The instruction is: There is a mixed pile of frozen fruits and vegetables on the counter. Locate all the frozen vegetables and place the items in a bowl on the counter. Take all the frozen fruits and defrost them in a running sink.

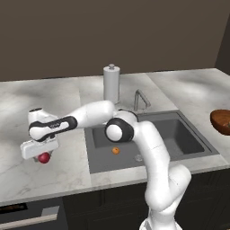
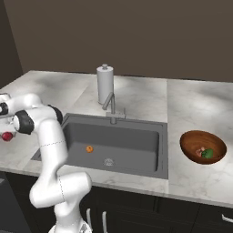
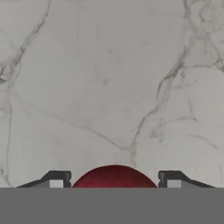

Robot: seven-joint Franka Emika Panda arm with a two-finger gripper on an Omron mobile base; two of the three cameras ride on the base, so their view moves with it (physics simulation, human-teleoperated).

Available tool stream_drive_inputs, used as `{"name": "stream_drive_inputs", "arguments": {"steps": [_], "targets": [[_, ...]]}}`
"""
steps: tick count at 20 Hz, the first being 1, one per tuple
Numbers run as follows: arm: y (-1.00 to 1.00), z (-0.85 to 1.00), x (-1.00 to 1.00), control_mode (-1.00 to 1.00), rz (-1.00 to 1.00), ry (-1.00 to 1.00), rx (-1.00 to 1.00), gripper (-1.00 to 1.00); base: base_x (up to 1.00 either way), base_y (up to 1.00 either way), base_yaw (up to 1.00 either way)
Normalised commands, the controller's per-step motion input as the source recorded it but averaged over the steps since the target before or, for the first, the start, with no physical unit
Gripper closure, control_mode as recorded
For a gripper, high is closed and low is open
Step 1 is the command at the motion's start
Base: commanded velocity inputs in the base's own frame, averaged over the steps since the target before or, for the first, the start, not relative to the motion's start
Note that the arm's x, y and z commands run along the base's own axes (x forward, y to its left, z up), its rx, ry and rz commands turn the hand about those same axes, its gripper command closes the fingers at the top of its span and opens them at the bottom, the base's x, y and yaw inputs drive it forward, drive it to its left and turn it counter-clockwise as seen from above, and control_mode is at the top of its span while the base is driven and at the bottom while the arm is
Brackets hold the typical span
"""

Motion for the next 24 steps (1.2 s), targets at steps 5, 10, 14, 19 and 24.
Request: {"name": "stream_drive_inputs", "arguments": {"steps": [5, 10, 14, 19, 24], "targets": [[-0.5, 0.41, -0.12, -1.0, 0.0, -0.02, -0.04, 1.0, 0.0, 0.0, 0.0], [-0.71, 0.37, -0.2, -1.0, 0.0, -0.11, -0.03, 1.0, 0.0, 0.0, 0.0], [-0.91, 0.15, -0.29, -1.0, 0.0, -0.14, 0.0, 1.0, 0.0, 0.0, 0.0], [-0.93, -0.05, -0.16, -1.0, 0.0, -0.08, 0.0, 1.0, 0.0, 0.0, 0.0], [-0.86, -0.17, -0.08, -1.0, -0.11, 0.05, -0.03, 1.0, 0.0, 0.0, 0.0]]}}
